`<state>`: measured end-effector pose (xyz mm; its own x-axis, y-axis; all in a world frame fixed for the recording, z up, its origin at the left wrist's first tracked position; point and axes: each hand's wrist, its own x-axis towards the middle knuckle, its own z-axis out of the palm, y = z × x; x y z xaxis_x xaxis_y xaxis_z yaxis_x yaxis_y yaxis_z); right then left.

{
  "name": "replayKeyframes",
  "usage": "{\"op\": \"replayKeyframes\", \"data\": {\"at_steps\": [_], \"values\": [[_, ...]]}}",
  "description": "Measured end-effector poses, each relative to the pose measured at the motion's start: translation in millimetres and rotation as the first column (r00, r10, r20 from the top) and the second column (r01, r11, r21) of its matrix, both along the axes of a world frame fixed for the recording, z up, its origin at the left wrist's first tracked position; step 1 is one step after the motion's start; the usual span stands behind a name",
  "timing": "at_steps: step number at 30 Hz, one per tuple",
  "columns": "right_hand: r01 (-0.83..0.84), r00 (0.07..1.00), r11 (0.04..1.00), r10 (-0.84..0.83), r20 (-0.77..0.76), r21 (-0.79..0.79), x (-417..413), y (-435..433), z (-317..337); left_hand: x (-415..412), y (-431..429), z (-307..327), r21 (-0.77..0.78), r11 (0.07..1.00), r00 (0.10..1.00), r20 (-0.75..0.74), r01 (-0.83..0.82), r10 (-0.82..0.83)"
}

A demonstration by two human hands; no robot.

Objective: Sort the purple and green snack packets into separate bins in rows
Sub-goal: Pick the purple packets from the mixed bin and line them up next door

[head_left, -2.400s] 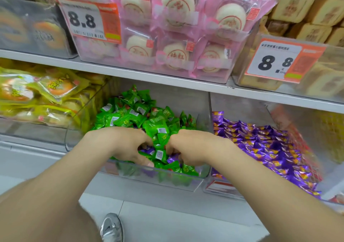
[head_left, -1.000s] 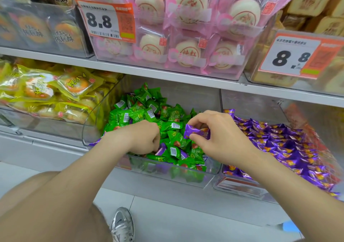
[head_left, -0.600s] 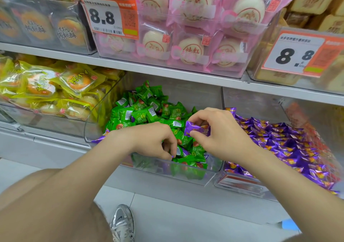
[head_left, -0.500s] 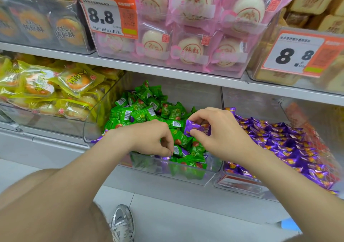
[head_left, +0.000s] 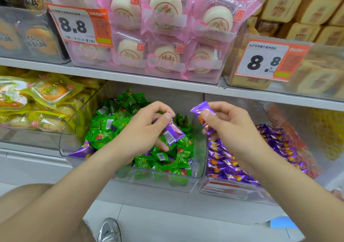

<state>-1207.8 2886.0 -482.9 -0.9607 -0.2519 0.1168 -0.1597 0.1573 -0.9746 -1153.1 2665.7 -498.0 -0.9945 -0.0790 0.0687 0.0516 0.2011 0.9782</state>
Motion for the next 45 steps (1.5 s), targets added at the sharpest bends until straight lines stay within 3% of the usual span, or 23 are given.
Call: {"op": "replayKeyframes", "data": {"at_steps": [3, 6, 9, 17, 22, 27, 33, 36, 38, 41, 43, 45], "values": [[0.202, 0.959, 0.976, -0.181, 0.217, -0.077, -26.2, 31.6, -7.3, -8.9, 18.8, -6.2, 0.1, 0.993, 0.997, 0.052, -0.064, 0.059], [0.223, 0.95, 0.973, -0.232, 0.208, 0.066, -50.0, 56.2, -20.8, -18.8, 38.1, -5.8, 0.238, 0.967, 0.992, 0.11, -0.094, 0.07], [0.227, 0.956, 0.96, -0.252, 0.151, 0.166, -68.9, 67.4, -33.0, -27.2, 52.1, -4.8, 0.277, 0.951, 0.988, 0.108, -0.14, 0.114], [0.177, 0.983, 0.894, -0.14, -0.117, 0.412, -98.6, 63.1, -45.7, -44.9, 70.0, -5.3, 0.428, 0.854, 0.952, 0.211, -0.295, 0.223], [0.192, 0.95, 0.664, 0.058, -0.306, 0.722, -117.5, 53.5, -48.0, -48.0, 72.5, -3.7, 0.471, 0.825, 0.946, 0.234, -0.312, 0.224], [0.148, 0.943, 0.618, 0.148, -0.298, 0.772, -123.4, 39.2, -58.5, -49.3, 71.4, -5.3, 0.492, 0.809, 0.943, 0.249, -0.321, 0.223], [0.241, 0.883, 0.522, 0.232, -0.409, 0.818, -124.3, 36.4, -67.2, -51.4, 69.5, -3.2, 0.479, 0.819, 0.943, 0.249, -0.317, 0.22], [0.234, 0.889, 0.493, 0.242, -0.39, 0.838, -121.2, 39.0, -65.4, -50.5, 66.4, -1.9, 0.478, 0.821, 0.944, 0.251, -0.313, 0.214], [0.275, 0.868, 0.54, 0.217, -0.447, 0.796, -115.5, 40.0, -62.9, -47.5, 64.6, -0.2, 0.49, 0.82, 0.949, 0.244, -0.296, 0.197], [0.273, 0.858, 0.76, 0.085, -0.507, 0.59, -93.7, 36.2, -44.0, -40.8, 64.0, 3.0, 0.552, 0.792, 0.964, 0.192, -0.262, 0.185], [0.136, 0.886, 0.892, 0.085, -0.456, 0.431, -67.3, 32.7, -24.8, -37.2, 64.3, 4.7, 0.548, 0.798, 0.968, 0.148, -0.251, 0.202], [-0.079, 0.903, 0.953, 0.193, -0.385, 0.292, -40.6, 30.3, -11.1, -34.7, 66.5, 5.2, 0.515, 0.828, 0.975, 0.111, -0.22, 0.19]]}}
